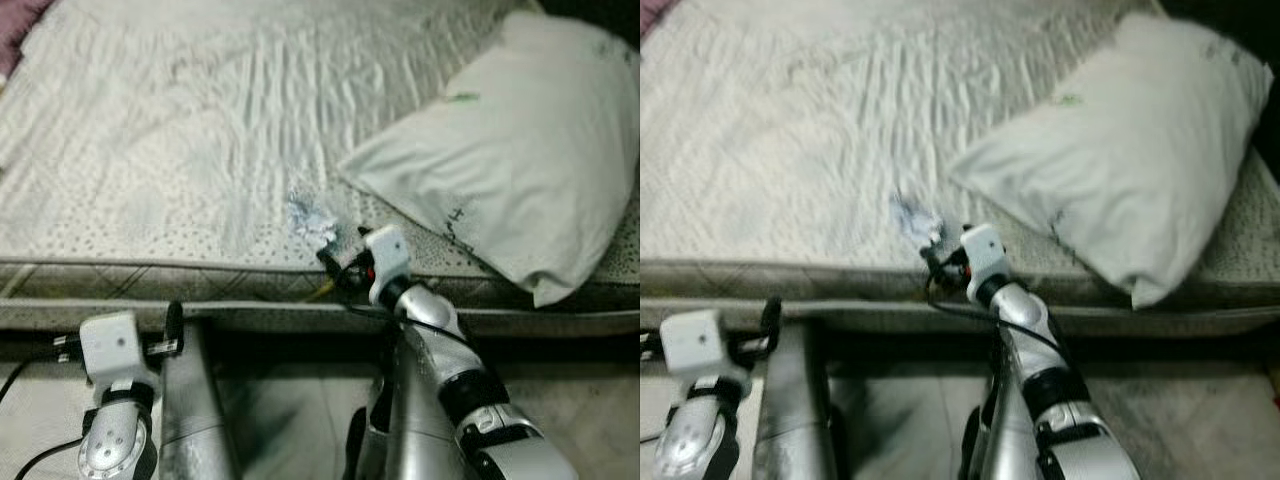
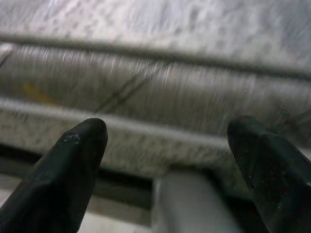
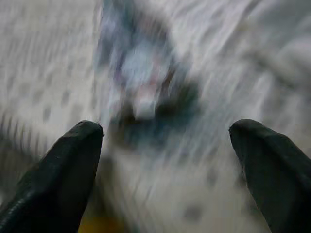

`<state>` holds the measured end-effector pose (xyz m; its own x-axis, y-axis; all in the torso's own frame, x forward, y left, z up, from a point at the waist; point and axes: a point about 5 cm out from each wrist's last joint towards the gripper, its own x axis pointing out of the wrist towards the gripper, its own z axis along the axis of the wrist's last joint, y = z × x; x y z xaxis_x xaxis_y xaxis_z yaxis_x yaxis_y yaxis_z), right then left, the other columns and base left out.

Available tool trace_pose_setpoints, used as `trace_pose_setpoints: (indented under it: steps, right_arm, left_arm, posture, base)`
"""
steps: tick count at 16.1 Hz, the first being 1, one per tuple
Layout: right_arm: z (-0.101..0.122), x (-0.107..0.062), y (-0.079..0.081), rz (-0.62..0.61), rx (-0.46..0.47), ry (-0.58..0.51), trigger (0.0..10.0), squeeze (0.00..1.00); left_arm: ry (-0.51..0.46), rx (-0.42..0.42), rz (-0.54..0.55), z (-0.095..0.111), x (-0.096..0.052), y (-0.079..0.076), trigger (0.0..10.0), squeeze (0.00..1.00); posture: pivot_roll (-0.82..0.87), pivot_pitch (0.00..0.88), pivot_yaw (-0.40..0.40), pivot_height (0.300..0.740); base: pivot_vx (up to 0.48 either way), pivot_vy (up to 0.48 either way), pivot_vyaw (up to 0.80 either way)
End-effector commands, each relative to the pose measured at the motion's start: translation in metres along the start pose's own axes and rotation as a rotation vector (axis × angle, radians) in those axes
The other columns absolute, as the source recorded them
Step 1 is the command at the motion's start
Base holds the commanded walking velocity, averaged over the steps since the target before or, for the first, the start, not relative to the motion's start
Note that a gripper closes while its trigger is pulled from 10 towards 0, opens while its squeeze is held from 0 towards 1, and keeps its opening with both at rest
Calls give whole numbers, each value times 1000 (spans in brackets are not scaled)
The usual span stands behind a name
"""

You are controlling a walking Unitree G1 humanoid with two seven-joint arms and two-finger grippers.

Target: Clean up the room

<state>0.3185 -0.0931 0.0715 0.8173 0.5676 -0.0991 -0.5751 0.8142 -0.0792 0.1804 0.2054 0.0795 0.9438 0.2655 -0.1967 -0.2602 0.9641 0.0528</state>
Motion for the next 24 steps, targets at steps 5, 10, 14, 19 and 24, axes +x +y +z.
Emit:
trace_pose_setpoints:
  steps: [5,10,14,19,24]
  right_arm:
    - [11,22,22,69,-62,-29,10000,0]
    - [28,27,7,-78,-68,-107,10000,0]
    - [30,32,7,-110,-26,-105,10000,0]
    - [33,42,30,-70,29,-124,0,0]
    - [39,52,39,-75,54,-111,0,0]
  left_arm:
    - [11,42,43,-1,-13,15,10000,0]
    - [9,49,34,0,-11,14,10000,0]
    - [2,42,18,1,-7,10,10000,0]
    - [-4,36,6,2,-5,7,10000,0]
    - [-12,29,8,4,-2,7,10000,0]
  posture:
    - [215,189,-84,466]
    - [220,175,-78,466]
    - [219,165,-77,466]
    - [225,165,-82,466]
    - [229,161,-83,466]
  base:
    - [0,0,0]
    - [0,0,0]
    - [0,0,0]
    - [0,0,0]
    - [0,0,0]
